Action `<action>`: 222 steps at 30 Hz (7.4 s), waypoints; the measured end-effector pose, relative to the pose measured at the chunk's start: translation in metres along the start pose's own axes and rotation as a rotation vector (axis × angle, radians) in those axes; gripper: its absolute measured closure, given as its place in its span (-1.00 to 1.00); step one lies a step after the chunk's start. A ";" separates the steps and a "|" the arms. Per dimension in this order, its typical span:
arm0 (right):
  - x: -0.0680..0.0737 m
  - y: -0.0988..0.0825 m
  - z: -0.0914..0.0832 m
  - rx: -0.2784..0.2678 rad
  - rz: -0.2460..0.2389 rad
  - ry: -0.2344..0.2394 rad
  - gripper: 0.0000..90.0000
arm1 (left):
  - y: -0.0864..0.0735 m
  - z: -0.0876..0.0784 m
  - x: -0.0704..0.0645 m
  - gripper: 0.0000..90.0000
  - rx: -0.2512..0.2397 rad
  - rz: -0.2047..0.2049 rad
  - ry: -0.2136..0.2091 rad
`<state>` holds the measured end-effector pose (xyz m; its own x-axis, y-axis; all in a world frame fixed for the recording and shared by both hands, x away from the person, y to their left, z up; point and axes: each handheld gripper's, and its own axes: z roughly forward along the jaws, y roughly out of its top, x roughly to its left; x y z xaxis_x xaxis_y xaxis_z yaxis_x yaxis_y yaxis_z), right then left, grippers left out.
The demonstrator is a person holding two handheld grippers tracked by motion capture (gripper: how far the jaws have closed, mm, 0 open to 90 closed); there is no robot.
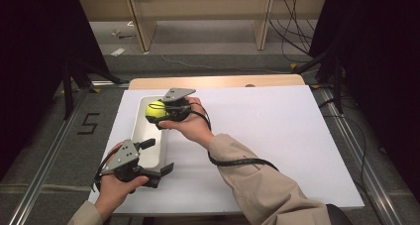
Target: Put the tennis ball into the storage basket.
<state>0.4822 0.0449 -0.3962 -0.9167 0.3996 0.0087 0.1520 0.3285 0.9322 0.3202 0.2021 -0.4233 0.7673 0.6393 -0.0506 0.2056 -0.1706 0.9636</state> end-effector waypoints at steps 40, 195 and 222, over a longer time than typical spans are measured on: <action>-0.004 0.005 0.019 0.045 -0.006 0.025 -0.38 | 0.000 0.000 0.000 -1.00 0.000 0.008 -0.003; -0.005 -0.010 0.036 0.056 0.050 0.056 -0.67 | 0.001 0.000 -0.001 -1.00 -0.004 0.006 -0.006; -0.021 -0.034 -0.038 0.021 0.085 -0.012 -0.65 | 0.000 0.001 -0.001 -1.00 -0.001 0.007 -0.003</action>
<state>0.4823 -0.0073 -0.4141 -0.8955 0.4372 0.0830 0.2370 0.3106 0.9205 0.3199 0.2010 -0.4230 0.7707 0.6357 -0.0443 0.1993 -0.1745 0.9643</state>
